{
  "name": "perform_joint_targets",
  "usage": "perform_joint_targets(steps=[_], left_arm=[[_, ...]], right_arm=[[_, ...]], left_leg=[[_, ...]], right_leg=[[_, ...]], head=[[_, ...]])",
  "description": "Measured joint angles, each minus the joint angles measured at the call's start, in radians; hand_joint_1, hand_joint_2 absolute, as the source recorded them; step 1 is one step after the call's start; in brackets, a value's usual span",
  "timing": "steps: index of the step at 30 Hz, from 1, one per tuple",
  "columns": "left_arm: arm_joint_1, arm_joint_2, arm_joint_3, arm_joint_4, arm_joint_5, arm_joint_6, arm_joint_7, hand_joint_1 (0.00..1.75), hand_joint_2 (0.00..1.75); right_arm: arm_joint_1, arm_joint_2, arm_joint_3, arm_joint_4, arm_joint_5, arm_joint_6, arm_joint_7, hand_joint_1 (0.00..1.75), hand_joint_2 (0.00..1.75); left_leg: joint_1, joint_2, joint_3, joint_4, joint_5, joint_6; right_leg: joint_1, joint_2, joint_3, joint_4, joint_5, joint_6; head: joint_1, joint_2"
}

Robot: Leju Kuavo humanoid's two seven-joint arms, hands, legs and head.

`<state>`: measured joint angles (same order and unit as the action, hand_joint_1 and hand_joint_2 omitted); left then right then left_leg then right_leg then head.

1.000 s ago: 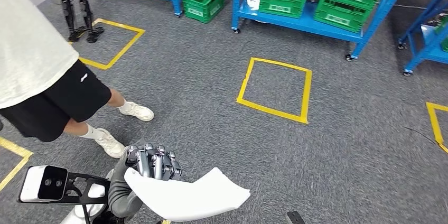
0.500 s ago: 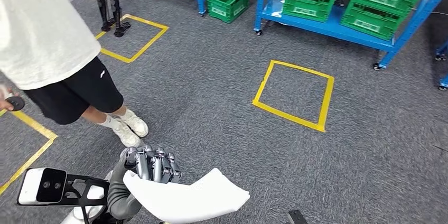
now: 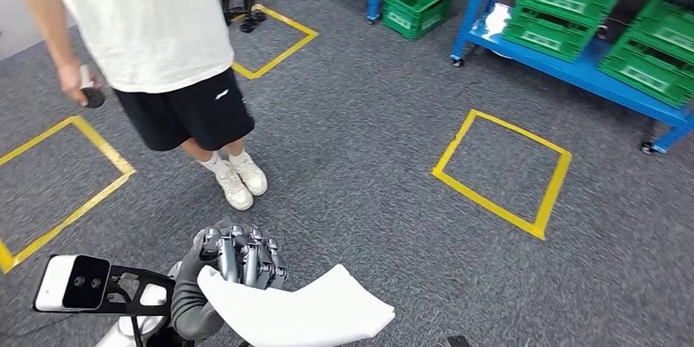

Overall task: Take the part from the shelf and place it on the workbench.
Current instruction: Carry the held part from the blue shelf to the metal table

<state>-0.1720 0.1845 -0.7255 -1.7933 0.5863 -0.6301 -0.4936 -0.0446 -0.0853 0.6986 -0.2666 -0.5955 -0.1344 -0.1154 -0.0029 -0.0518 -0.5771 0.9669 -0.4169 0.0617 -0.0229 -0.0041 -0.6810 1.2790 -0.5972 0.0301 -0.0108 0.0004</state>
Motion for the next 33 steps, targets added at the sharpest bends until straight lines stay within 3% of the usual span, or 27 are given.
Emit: perform_joint_targets(steps=[1, 3, 4, 6, 8, 10, 12, 14, 15, 16, 17, 19, 21, 23, 24, 26, 28, 30, 31, 33], left_arm=[[0.001, -0.001, -0.001, 0.000, -0.001, -0.002, 0.000, 1.75, 1.75], [0.004, -0.002, -0.002, 0.000, -0.006, -0.003, -0.001, 1.75, 1.75], [0.007, -0.002, -0.002, 0.000, -0.009, -0.003, -0.002, 1.75, 1.75], [0.016, -0.002, -0.002, 0.000, -0.014, -0.002, -0.006, 1.75, 1.75], [0.024, -0.001, -0.001, 0.000, -0.017, -0.002, -0.009, 1.75, 1.75], [0.029, 0.000, -0.001, -0.001, -0.018, -0.002, -0.012, 1.75, 1.75], [0.031, 0.000, -0.001, -0.001, -0.018, -0.005, -0.015, 1.75, 1.75], [0.035, 0.000, 0.000, -0.001, -0.017, -0.008, -0.018, 1.75, 1.75], [0.037, 0.000, 0.000, -0.001, -0.018, -0.007, -0.020, 1.75, 1.75], [0.039, 0.000, 0.001, -0.001, -0.019, -0.004, -0.023, 1.75, 1.75], [0.040, 0.000, 0.003, 0.000, -0.021, -0.001, -0.026, 1.75, 1.75], [0.041, -0.001, 0.010, -0.001, -0.029, 0.006, -0.034, 1.75, 1.75], [0.042, -0.002, 0.017, -0.001, -0.033, 0.012, -0.039, 1.75, 1.75], [0.046, -0.003, 0.019, -0.002, -0.034, 0.013, -0.040, 1.75, 1.75], [0.049, -0.003, 0.021, -0.003, -0.035, 0.014, -0.040, 1.75, 1.75], [0.052, -0.006, 0.022, -0.005, -0.035, 0.013, -0.041, 1.75, 1.75], [0.053, -0.009, 0.023, -0.004, -0.037, 0.013, -0.042, 1.75, 1.75], [0.058, -0.011, 0.023, -0.001, -0.039, 0.014, -0.042, 1.75, 1.75], [0.062, -0.011, 0.024, 0.000, -0.039, 0.015, -0.042, 1.75, 1.75], [0.069, -0.011, 0.027, 0.001, -0.044, 0.019, -0.044, 1.75, 1.75]], right_arm=[[0.005, -0.002, 0.000, 0.001, 0.000, -0.001, -0.001, 0.00, 0.00], [0.013, -0.009, -0.001, 0.002, 0.000, -0.004, -0.003, 0.00, 0.00], [0.016, -0.011, -0.001, 0.003, 0.001, -0.005, -0.004, 0.00, 0.00], [0.020, -0.016, -0.001, 0.004, 0.003, -0.008, -0.007, 0.00, 0.00], [0.023, -0.019, -0.001, 0.004, 0.005, -0.010, -0.008, 0.00, 0.00], [0.027, -0.022, -0.001, 0.004, 0.006, -0.011, -0.010, 0.00, 0.00], [0.035, -0.027, -0.001, 0.004, 0.008, -0.013, -0.010, 0.00, 0.00], [0.046, -0.032, -0.001, 0.004, 0.012, -0.018, -0.010, 0.00, 0.00], [0.050, -0.035, -0.001, 0.003, 0.016, -0.022, -0.010, 0.00, 0.00], [0.052, -0.037, 0.000, 0.002, 0.021, -0.026, -0.008, 0.00, 0.00], [0.053, -0.039, 0.000, 0.000, 0.026, -0.030, -0.005, 0.00, 0.00], [0.055, -0.041, 0.001, -0.008, 0.035, -0.038, 0.005, 0.00, 0.00], [0.057, -0.043, 0.003, -0.015, 0.039, -0.042, 0.012, 0.00, 0.00], [0.059, -0.045, 0.004, -0.020, 0.041, -0.043, 0.015, 0.00, 0.00], [0.059, -0.048, 0.004, -0.023, 0.042, -0.044, 0.016, 0.00, 0.00], [0.061, -0.053, 0.005, -0.027, 0.042, -0.045, 0.016, 0.00, 0.00], [0.064, -0.057, 0.005, -0.027, 0.042, -0.046, 0.016, 0.00, 0.00], [0.066, -0.059, 0.006, -0.028, 0.043, -0.048, 0.019, 0.00, 0.00], [0.067, -0.062, 0.006, -0.029, 0.044, -0.049, 0.021, 0.00, 0.00], [0.064, -0.067, 0.007, -0.033, 0.050, -0.051, 0.030, 0.00, 0.00]], left_leg=[[0.001, -0.016, 0.000, 0.003, -0.001, -0.002], [0.002, -0.043, -0.002, 0.014, -0.007, -0.010], [0.001, -0.054, -0.005, 0.022, -0.012, -0.017], [-0.001, -0.069, -0.012, 0.032, -0.019, -0.027], [0.002, -0.073, -0.018, 0.036, -0.021, -0.033], [0.003, -0.031, -0.034, 0.073, -0.044, -0.043], [0.006, 0.027, -0.088, 0.186, -0.102, -0.054], [0.012, 0.046, -0.156, 0.314, -0.149, -0.060], [0.014, 0.048, -0.171, 0.337, -0.149, -0.060], [0.014, 0.051, -0.164, 0.317, -0.129, -0.057], [0.012, 0.058, -0.135, 0.258, -0.097, -0.051], [-0.002, 0.106, -0.057, 0.113, -0.043, -0.026], [-0.015, 0.136, -0.021, 0.046, -0.029, -0.009], [-0.018, 0.114, -0.016, 0.035, -0.026, -0.003], [-0.015, 0.101, -0.008, 0.021, -0.019, -0.001], [-0.006, 0.073, 0.011, -0.008, -0.003, 0.006], [-0.002, 0.047, 0.014, -0.017, 0.003, 0.008], [-0.002, 0.015, 0.014, -0.015, 0.002, 0.007], [-0.001, -0.002, 0.014, -0.013, 0.001, 0.004], [0.003, -0.031, 0.012, -0.001, -0.005, -0.006]], right_leg=[[-0.001, 0.002, 0.009, -0.032, 0.022, 0.009], [-0.006, 0.025, 0.066, -0.171, 0.086, 0.026], [-0.008, 0.037, 0.090, -0.228, 0.110, 0.026], [-0.005, 0.048, 0.110, -0.269, 0.126, 0.011], [-0.004, 0.032, 0.113, -0.270, 0.129, -0.004], [-0.007, 0.017, 0.117, -0.272, 0.130, -0.016], [-0.004, -0.002, 0.122, -0.273, 0.125, -0.027], [0.001, -0.026, 0.124, -0.273, 0.121, -0.033], [0.003, -0.038, 0.125, -0.273, 0.119, -0.034], [0.005, -0.049, 0.127, -0.273, 0.117, -0.034], [0.008, -0.058, 0.129, -0.273, 0.115, -0.034], [0.013, -0.076, 0.136, -0.275, 0.110, -0.031], [0.014, -0.095, 0.142, -0.277, 0.105, -0.024], [0.015, -0.118, 0.150, -0.285, 0.102, -0.015], [0.016, -0.114, 0.153, -0.284, 0.099, -0.012], [0.015, -0.066, 0.132, -0.231, 0.069, -0.013], [0.009, -0.012, 0.068, -0.100, 0.017, -0.018], [0.004, 0.000, 0.015, -0.010, -0.006, -0.011], [0.001, 0.001, 0.014, -0.019, 0.008, 0.000], [-0.009, 0.016, 0.063, -0.143, 0.070, 0.027]], head=[[0.000, 0.000], [0.000, 0.000], [0.001, 0.000], [0.000, 0.000], [0.000, 0.000], [-0.002, 0.000], [-0.005, 0.000], [-0.006, 0.000], [-0.006, 0.000], [-0.006, 0.000], [-0.006, 0.000], [-0.005, 0.000], [-0.004, 0.000], [-0.005, 0.000], [-0.003, 0.000], [0.000, 0.000], [0.003, 0.000], [0.004, 0.000], [0.004, 0.000], [0.004, 0.000]])
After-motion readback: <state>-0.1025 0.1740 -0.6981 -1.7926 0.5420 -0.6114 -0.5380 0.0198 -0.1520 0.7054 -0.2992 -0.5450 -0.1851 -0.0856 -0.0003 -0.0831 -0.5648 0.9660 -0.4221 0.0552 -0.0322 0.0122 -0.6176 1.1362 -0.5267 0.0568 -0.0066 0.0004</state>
